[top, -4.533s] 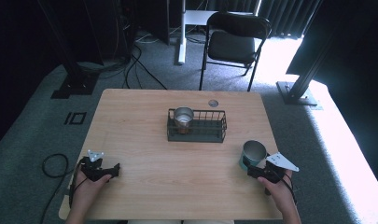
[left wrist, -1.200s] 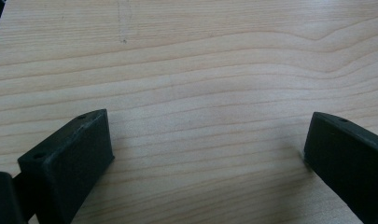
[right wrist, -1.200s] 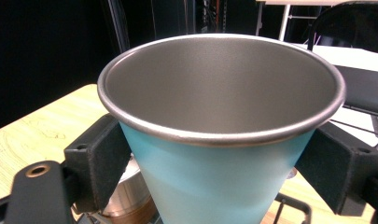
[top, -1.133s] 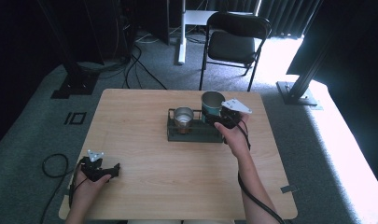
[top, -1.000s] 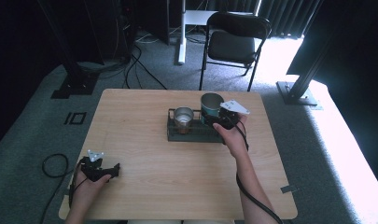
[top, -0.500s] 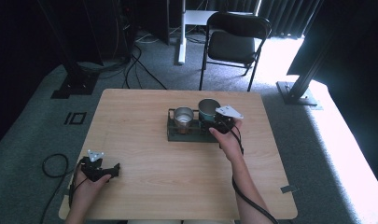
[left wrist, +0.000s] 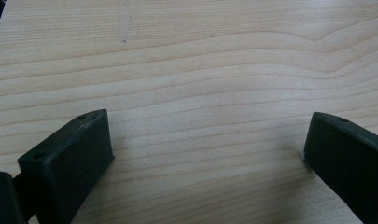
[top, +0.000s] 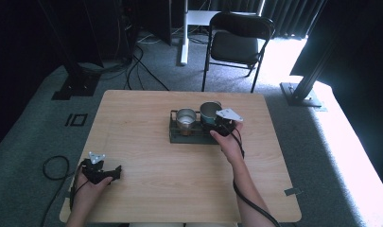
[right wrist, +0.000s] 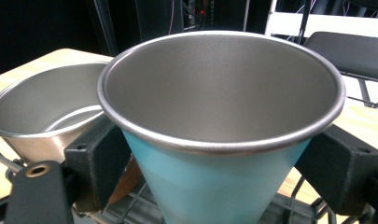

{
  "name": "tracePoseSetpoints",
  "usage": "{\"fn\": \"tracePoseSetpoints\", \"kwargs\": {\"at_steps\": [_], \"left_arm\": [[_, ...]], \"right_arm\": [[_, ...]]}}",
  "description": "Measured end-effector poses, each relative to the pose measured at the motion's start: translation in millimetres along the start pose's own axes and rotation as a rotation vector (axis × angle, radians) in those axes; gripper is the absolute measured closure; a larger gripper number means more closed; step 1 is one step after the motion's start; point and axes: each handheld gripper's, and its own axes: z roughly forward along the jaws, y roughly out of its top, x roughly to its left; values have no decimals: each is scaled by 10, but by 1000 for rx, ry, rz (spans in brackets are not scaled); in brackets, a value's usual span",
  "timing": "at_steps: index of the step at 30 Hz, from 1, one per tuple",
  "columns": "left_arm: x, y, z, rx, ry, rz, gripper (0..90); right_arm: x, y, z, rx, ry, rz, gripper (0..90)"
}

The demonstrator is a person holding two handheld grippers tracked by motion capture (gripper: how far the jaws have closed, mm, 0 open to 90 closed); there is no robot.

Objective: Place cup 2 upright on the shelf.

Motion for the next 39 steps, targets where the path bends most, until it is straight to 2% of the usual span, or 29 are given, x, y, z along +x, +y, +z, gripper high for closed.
{"fn": "tracePoseSetpoints", "kwargs": {"at_steps": [3,9,11,14,16,21,24,28,34,39], "left_arm": [[0,0,0,0,0,0,19],[0,0,0,0,0,0,18],[0,0,0,0,0,0,19],[0,0,0,0,0,0,18],[0,0,0,0,0,0,19],[0,0,0,0,0,0,18],[0,0,0,0,0,0,18],[0,0,0,0,0,0,18],[0,0,0,0,0,0,18],[0,0,0,0,0,0,18]], "right_arm": [[5,2,0,6,2,-9,147],[-5,5,-6,15,12,4,144],[-11,10,-18,23,19,4,120],[-10,20,-51,32,37,-11,110],[-22,22,-76,30,55,-3,105],[-61,9,-138,25,61,-15,105],[-88,-14,-179,25,75,-9,105],[-100,-46,-240,16,96,-23,105],[-118,-71,-331,5,104,-5,105],[-140,-76,-395,0,89,-18,105]]}}
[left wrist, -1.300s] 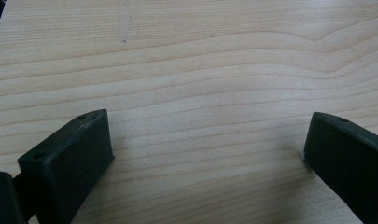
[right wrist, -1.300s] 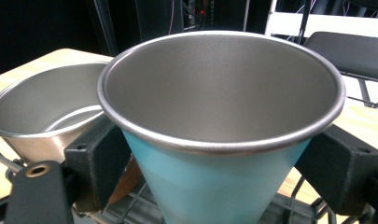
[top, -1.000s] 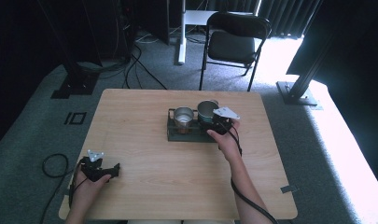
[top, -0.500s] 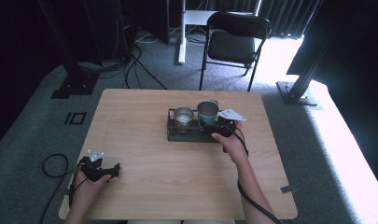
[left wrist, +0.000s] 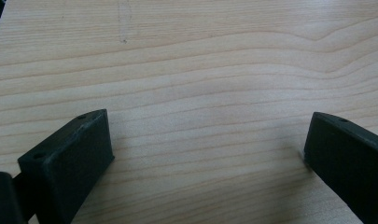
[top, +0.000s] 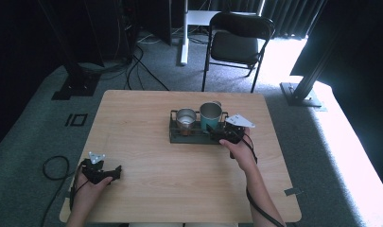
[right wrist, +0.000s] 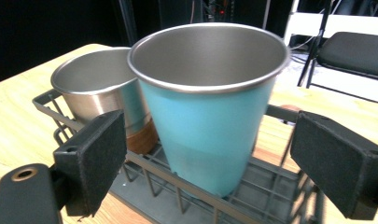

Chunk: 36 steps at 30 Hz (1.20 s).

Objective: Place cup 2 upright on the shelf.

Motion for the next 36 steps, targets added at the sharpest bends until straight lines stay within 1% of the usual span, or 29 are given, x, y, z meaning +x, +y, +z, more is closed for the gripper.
{"fn": "tracePoseSetpoints", "kwargs": {"at_steps": [4,11,18,24,32,33,36], "left_arm": [[0,0,0,0,0,0,18],[0,0,0,0,0,0,18],[0,0,0,0,0,0,19],[0,0,0,0,0,0,18],[0,0,0,0,0,0,18],[0,0,0,0,0,0,18],[0,0,0,-1,0,0,18]], "right_arm": [[-29,6,-46,-1,-12,-9,105],[-99,0,-140,-8,-29,-5,106],[-135,-26,-227,-10,-37,-6,106],[-178,-52,-337,-16,-45,-1,105],[-257,-153,-532,-9,-61,-6,105],[-257,-153,-532,-9,-61,-6,105],[-328,-232,-615,-3,-77,7,105]]}}
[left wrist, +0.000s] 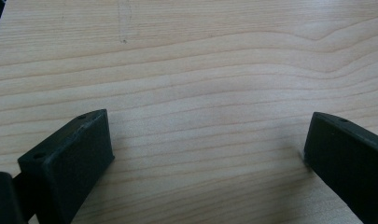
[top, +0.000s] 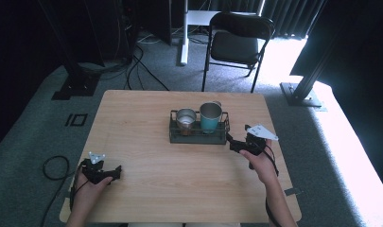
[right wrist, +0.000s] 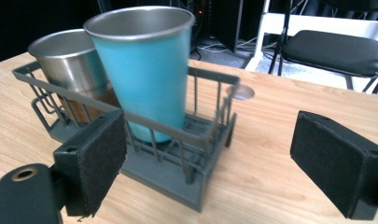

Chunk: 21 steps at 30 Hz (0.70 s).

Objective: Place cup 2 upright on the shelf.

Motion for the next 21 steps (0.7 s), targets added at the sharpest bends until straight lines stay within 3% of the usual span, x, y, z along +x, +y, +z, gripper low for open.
{"fn": "tracePoseSetpoints", "kwargs": {"at_steps": [21], "left_arm": [[0,0,0,1,1,0,19]], "right_arm": [[-342,-502,-270,68,-87,72,105]]}}
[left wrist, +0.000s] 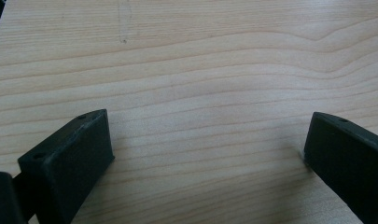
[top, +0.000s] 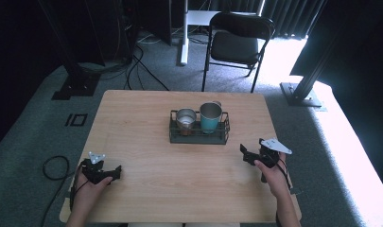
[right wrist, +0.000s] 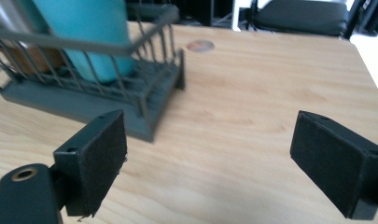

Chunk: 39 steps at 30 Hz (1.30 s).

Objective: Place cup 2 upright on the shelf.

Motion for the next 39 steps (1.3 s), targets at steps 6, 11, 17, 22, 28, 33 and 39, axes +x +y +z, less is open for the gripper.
{"fn": "tracePoseSetpoints", "kwargs": {"at_steps": [6,11,17,22,28,33,39], "left_arm": [[0,0,0,0,0,0,19],[0,0,0,0,0,0,19],[0,0,0,0,0,0,19],[0,0,0,0,0,0,19],[0,0,0,0,0,0,19],[0,0,-1,0,0,0,19],[-1,0,0,0,0,0,19]], "right_arm": [[-129,-155,-72,39,-42,27,106],[-182,-235,-130,82,-65,36,105],[-204,-311,-233,112,-78,55,105],[-191,-395,-315,139,-71,49,105],[-191,-495,-411,163,-67,59,105],[-226,-585,-501,183,-82,73,105],[-246,-681,-603,217,-77,57,105]]}}
